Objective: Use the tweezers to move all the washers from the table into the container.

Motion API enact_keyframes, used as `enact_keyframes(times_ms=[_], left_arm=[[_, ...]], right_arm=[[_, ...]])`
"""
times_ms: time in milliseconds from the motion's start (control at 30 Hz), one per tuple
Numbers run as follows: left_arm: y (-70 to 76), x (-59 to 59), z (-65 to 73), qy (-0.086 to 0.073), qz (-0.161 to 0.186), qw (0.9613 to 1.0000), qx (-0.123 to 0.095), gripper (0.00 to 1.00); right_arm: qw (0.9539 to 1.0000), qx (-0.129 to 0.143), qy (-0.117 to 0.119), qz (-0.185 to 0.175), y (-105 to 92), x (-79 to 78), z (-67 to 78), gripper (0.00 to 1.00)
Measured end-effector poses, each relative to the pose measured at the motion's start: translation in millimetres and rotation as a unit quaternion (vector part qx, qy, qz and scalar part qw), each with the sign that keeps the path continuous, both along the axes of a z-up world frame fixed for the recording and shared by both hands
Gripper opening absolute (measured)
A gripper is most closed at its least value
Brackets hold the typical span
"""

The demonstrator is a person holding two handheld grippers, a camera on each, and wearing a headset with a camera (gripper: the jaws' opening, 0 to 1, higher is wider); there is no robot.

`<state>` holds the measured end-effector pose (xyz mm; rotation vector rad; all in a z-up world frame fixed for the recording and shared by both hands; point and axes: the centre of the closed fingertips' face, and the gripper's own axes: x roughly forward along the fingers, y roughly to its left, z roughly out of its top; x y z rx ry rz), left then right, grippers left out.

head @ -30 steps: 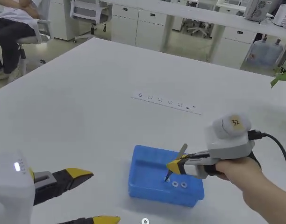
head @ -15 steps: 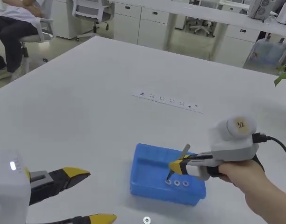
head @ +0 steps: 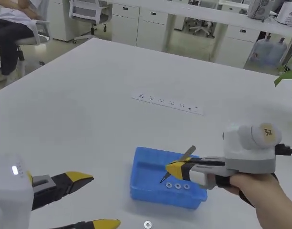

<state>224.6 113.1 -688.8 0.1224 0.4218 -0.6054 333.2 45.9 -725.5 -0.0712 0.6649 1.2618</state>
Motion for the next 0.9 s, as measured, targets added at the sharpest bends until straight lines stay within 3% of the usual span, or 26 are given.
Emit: enact_keyframes(times_ms=[167,333,533,900], left_arm=[[-1.4,-0.1,0.9,-0.002,-0.005,1.0000,0.002,0.48],[-1.9,-1.6,1.5,-0.003,-0.005,1.0000,0.001,0.48],[1.7,-4.1,0.2,0.000,-0.003,1.0000,0.003,0.48],[2.8,-3.8,0.2,0.000,0.000,1.0000,0.002,0.48]], right_arm=[[0.9986,-0.015,0.004,0.050,11.8,-32.0,-11.0,0.03],[0.9939,-0.062,0.006,0.091,14.2,-53.2,-37.9,0.03],[0.9906,-0.089,0.012,0.104,14.1,-59.9,-59.1,0.03],[0.9885,-0.103,-0.002,0.110,12.2,-57.0,-60.3,0.03]])
